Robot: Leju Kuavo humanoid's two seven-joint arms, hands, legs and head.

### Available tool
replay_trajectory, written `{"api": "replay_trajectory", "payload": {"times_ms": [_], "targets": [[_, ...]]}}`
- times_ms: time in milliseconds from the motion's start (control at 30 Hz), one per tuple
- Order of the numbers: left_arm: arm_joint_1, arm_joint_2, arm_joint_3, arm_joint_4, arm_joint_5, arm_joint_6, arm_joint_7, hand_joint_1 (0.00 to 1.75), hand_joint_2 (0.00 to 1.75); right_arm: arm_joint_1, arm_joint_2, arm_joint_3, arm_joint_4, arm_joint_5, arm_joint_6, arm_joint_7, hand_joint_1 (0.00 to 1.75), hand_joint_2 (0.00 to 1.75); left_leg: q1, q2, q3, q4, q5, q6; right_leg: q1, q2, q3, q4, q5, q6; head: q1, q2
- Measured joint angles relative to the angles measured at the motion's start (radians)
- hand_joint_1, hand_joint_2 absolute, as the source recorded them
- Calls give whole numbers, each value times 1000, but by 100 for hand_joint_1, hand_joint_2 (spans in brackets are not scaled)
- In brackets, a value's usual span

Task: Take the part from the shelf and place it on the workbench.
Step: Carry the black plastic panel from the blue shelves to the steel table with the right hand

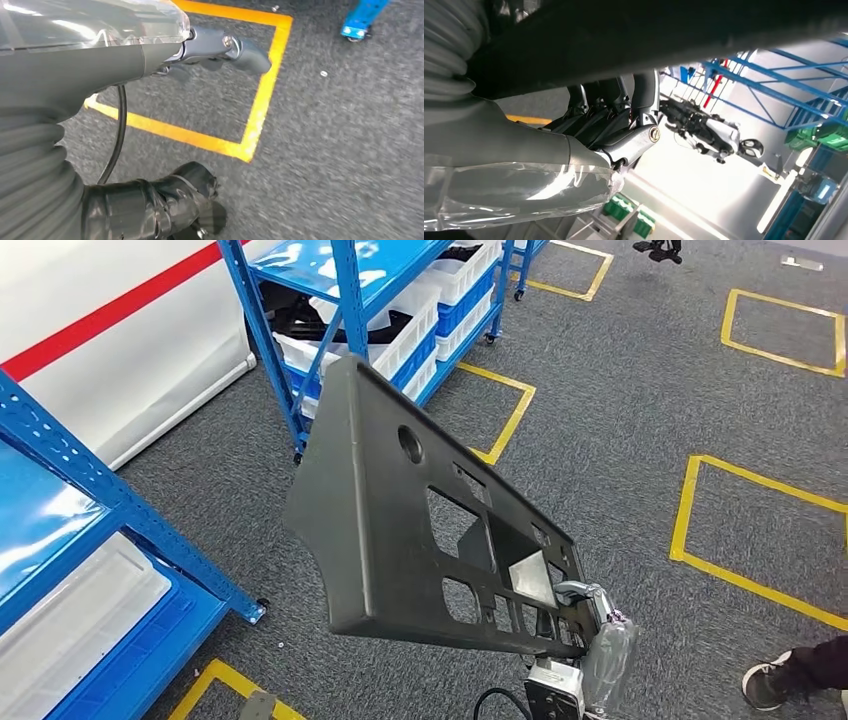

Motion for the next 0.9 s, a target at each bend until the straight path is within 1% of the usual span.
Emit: {"api": "replay_trajectory", "payload": {"times_ms": [33,67,100,133,167,200,233,267,300,333,367,400,433,467,500,533,567,600,633,667,700,733,767,800,833,867,900], "targets": [[0,0,0,0,0,0,0,0,175,0,0,0,0,1,0,1,175,175,2,12,4,-9,5,7,-1,-20,-8,14,-10,4,1,0],[0,0,1,0,0,0,0,0,175,-1,0,0,0,2,0,3,175,175,4,24,8,-17,10,13,-2,-48,-23,44,-28,7,2,0],[1,0,2,0,0,-1,0,0,175,-3,0,0,0,3,0,4,175,175,4,37,10,-23,13,18,-5,-82,-48,96,-56,11,2,0],[3,0,3,0,0,-1,0,0,175,-5,0,0,1,4,0,5,175,175,3,50,11,-25,13,21,-8,-107,-81,162,-85,16,3,0],[4,1,4,0,0,-2,0,0,175,-6,0,0,3,5,0,6,175,175,3,64,11,-24,12,21,-12,-118,-112,222,-108,22,3,0],[6,1,5,0,0,-4,0,0,175,-7,-1,0,5,6,0,8,175,175,3,78,12,-24,10,20,-14,-124,-134,265,-120,28,3,0],[5,1,5,0,0,-5,0,0,175,-6,-2,0,7,6,0,8,175,175,3,92,13,-23,8,19,-16,-126,-138,272,-114,33,3,0],[5,1,6,0,0,-6,0,0,175,-6,-2,0,9,7,0,8,175,175,3,105,16,-22,4,17,-17,-130,-122,243,-92,37,3,0],[4,1,6,0,0,-7,0,0,175,-6,-2,0,10,7,0,8,175,175,3,116,19,-20,0,14,-18,-139,-89,184,-60,38,3,0],[3,1,6,0,0,-8,0,0,175,-6,-2,0,11,8,0,9,175,175,3,127,24,-18,-5,9,-17,-160,-48,112,-34,38,3,0],[2,1,6,0,0,-8,0,0,175,-7,-2,0,12,8,0,9,175,175,0,136,26,-14,-11,4,-14,-185,-14,52,-17,35,3,0],[2,1,6,0,0,-9,0,0,175,-8,-2,0,12,8,0,9,175,175,-3,143,29,-12,-16,-2,-9,-203,9,14,-11,29,3,0],[2,1,6,0,-1,-9,0,0,175,-9,-2,0,13,8,0,9,175,175,-6,150,32,-11,-20,-7,-4,-213,16,0,-14,22,2,0],[2,1,6,0,-1,-10,0,0,175,-9,-2,0,14,8,0,9,175,175,-8,159,35,-11,-22,-12,1,-208,15,1,-15,15,2,0],[1,1,6,0,-1,-10,0,0,175,-9,-2,0,14,8,0,10,175,175,-6,165,38,-12,-24,-17,0,-195,14,0,-14,8,2,0],[1,1,6,0,-1,-11,0,0,175,-9,-2,1,14,8,0,10,175,175,-3,156,40,-7,-32,-22,-1,-183,13,-3,-12,2,2,0],[1,1,6,0,-1,-11,-1,0,175,-10,-2,1,14,8,0,10,175,175,-1,135,33,10,-47,-25,-3,-172,14,-6,-10,-5,1,0],[1,0,6,0,-2,-12,-1,0,175,-11,-2,2,14,8,0,10,175,175,2,109,17,48,-72,-27,-6,-160,14,-8,-8,-12,1,0],[1,0,6,0,-2,-12,-1,0,175,-13,-1,4,15,8,0,10,175,175,3,81,-10,107,-104,-27,-5,-149,14,-9,-8,-17,1,0],[3,0,6,0,-2,-12,-1,0,175,-14,-1,6,15,8,0,10,175,175,3,68,-46,178,-136,-26,-4,-137,14,-9,-8,-21,1,0],[5,0,6,0,-2,-12,-1,0,175,-15,-1,7,17,8,0,10,175,175,3,63,-80,243,-156,-26,-2,-122,15,-9,-8,-22,0,0],[6,0,6,0,-2,-12,-1,0,175,-15,-1,8,18,8,0,11,175,175,3,61,-105,282,-158,-25,-1,-107,16,-8,-8,-23,1,0],[6,0,6,0,-2,-12,-1,0,175,-15,-1,9,20,8,0,11,175,175,3,60,-113,283,-139,-24,0,-91,17,-7,-9,-23,1,0],[6,0,6,0,-2,-12,-2,0,175,-16,-1,10,21,8,0,12,175,175,3,56,-103,245,-102,-22,0,-76,19,-5,-9,-22,0,0],[5,1,6,0,-2,-12,-2,0,175,-16,-1,11,23,8,0,12,175,175,4,44,-81,180,-57,-19,0,-61,19,-3,-11,-21,1,0],[5,1,6,0,-2,-12,-3,0,175,-18,-1,12,23,8,0,13,175,175,5,24,-58,115,-24,-17,1,-48,18,2,-13,-17,0,0],[4,1,6,0,-2,-12,-4,0,175,-20,-1,14,24,8,0,13,175,175,5,5,-40,65,-5,-15,0,-35,16,6,-14,-13,1,0]]}}
